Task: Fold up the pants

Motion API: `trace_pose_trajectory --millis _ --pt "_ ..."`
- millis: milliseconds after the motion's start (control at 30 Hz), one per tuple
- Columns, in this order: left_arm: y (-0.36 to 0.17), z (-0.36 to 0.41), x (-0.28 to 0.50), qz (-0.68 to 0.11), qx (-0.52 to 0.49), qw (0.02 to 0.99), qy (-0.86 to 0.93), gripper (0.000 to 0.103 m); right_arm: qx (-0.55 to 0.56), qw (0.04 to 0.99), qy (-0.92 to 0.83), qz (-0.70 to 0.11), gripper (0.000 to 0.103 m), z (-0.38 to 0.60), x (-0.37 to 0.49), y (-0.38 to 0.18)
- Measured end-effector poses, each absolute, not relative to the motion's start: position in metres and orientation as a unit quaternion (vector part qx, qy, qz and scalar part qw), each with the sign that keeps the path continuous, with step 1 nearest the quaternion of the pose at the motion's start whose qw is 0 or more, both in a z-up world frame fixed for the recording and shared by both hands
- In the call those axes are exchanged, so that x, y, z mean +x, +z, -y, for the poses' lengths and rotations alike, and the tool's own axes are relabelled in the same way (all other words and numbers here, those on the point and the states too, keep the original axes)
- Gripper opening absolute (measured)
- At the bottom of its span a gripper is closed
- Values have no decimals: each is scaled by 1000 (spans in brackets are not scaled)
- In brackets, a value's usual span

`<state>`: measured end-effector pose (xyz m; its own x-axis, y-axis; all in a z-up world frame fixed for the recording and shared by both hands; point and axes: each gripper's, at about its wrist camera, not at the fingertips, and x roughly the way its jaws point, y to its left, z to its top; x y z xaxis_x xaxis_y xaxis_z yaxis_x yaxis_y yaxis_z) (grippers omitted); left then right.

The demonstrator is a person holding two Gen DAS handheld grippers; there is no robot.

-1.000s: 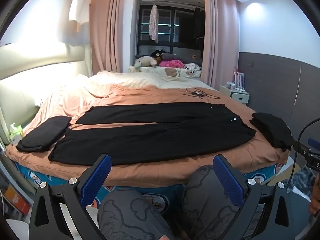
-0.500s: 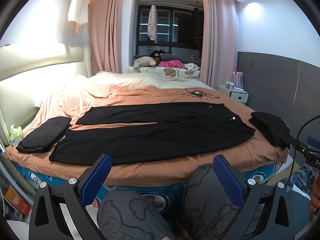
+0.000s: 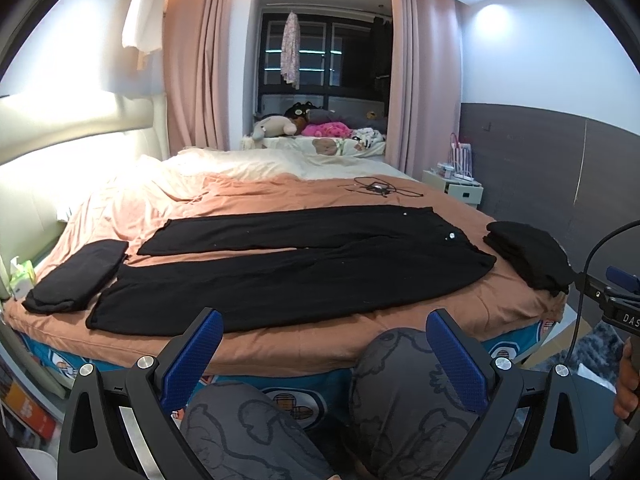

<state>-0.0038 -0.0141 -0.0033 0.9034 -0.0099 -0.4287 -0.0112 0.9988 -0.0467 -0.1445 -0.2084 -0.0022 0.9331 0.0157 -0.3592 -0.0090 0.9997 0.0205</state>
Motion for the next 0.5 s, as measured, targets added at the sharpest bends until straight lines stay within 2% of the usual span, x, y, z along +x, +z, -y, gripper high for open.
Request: trace_pose_trajectory --millis 500 --pt "-1 13 -8 -216 -22 976 -5 103 10 984 1 -176 103 211 -147 -3"
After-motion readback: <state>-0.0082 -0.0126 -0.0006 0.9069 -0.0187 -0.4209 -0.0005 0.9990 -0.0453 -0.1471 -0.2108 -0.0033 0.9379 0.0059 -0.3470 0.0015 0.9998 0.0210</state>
